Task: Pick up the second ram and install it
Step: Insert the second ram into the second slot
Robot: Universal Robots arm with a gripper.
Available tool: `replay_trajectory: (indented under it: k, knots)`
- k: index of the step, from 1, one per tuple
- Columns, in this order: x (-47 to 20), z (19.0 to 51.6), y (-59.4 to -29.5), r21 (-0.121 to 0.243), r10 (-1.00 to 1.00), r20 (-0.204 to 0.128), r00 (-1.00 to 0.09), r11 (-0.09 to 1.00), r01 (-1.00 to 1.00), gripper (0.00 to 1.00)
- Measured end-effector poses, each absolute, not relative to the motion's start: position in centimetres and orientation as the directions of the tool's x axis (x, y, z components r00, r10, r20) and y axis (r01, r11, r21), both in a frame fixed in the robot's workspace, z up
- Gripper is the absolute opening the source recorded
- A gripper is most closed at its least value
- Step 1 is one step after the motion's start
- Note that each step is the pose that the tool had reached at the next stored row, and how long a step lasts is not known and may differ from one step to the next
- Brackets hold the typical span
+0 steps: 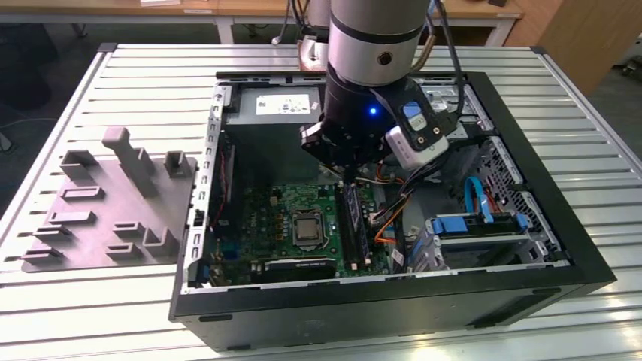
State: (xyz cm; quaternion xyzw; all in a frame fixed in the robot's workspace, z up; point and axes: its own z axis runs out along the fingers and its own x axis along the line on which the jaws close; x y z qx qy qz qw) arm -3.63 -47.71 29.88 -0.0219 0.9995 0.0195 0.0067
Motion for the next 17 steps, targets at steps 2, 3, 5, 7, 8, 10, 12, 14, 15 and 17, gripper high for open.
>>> replay_trajectory:
  k: [2, 3, 5, 7, 8, 10, 12, 14, 15, 17]
  knots:
    - [-3.6, 29.6, -47.7, 0.038, -0.043, -0.014, -0.999, 0.998, -0.044, 0.11]
    - [-3.6, 29.4, -47.7, 0.038, -0.043, -0.014, -0.999, 0.998, -0.044, 0.11]
    - [-3.6, 29.0, -47.7, 0.038, -0.043, -0.014, -0.999, 0.998, -0.044, 0.11]
    - [-3.6, 28.7, -47.7, 0.038, -0.044, -0.014, -0.999, 0.998, -0.044, 0.11]
    - [-3.6, 28.5, -47.7, 0.038, -0.044, -0.014, -0.999, 0.998, -0.044, 0.11]
    - [-3.6, 28.2, -47.7, 0.038, -0.043, -0.014, -0.999, 0.998, -0.044, 0.11]
    - [-3.6, 27.8, -47.7, 0.038, -0.043, -0.014, -0.999, 0.998, -0.044, 0.11]
    - [-3.6, 27.5, -47.7, 0.038, -0.043, -0.014, -0.999, 0.998, -0.044, 0.11]
    - [-3.6, 27.3, -47.7, 0.038, -0.043, -0.014, -0.999, 0.998, -0.044, 0.11]
    - [-3.6, 27.0, -47.7, 0.038, -0.043, -0.014, -0.999, 0.998, -0.044, 0.11]
